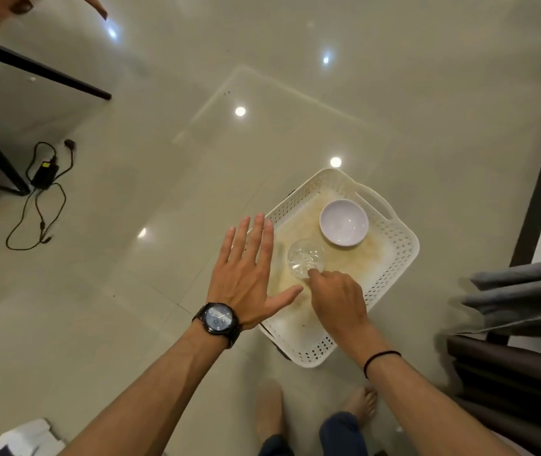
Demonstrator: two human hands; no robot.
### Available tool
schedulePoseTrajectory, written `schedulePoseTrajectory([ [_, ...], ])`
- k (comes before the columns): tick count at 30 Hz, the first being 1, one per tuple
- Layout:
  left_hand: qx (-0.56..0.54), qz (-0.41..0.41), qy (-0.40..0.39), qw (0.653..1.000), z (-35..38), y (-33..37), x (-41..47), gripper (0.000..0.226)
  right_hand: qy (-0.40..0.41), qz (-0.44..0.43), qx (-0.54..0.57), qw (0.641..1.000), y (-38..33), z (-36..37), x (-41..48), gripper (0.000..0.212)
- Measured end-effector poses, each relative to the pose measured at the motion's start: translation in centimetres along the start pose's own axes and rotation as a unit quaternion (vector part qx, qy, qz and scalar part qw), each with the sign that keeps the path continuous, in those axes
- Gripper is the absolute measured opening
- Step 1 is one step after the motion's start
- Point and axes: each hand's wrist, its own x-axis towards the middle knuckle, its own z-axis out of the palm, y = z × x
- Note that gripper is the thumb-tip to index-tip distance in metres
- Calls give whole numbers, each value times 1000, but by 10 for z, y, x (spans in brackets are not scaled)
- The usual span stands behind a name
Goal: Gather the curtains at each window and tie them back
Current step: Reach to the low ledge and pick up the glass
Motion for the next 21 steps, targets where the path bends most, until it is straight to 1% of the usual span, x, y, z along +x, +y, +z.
schedulePoseTrajectory([
  [1, 0, -8, 1, 1000, 1, 0, 1, 104, 6, -9, 0, 1000, -1, -1, -1, 19],
  [2, 0, -15, 1, 1000, 1, 2, 3, 97, 10, -7, -2, 1000, 0, -4, -2, 27],
  [4, -1, -24, 7, 1000, 0, 7, 10, 89, 29, 7, -7, 1000, 5, -12, -1, 48],
  [7, 0, -18, 27, 999, -3, 19, 26, 87, 98, 32, -12, 995, 21, -31, 3, 55],
  [9, -3, -4, 34, 999, -9, 35, 45, 87, 122, 48, -11, 991, 38, -47, 6, 59],
  [12, -3, 49, 42, 998, -19, 73, 77, 87, 121, 83, -17, 989, 71, -75, 8, 68],
  [16, -5, 131, 49, 990, -24, 144, 118, 86, 119, 177, -27, 977, 137, -113, -17, 78],
  [21, -15, 257, 24, 966, -7, 259, 157, 87, 130, 328, -23, 935, 242, -140, -93, 76],
])
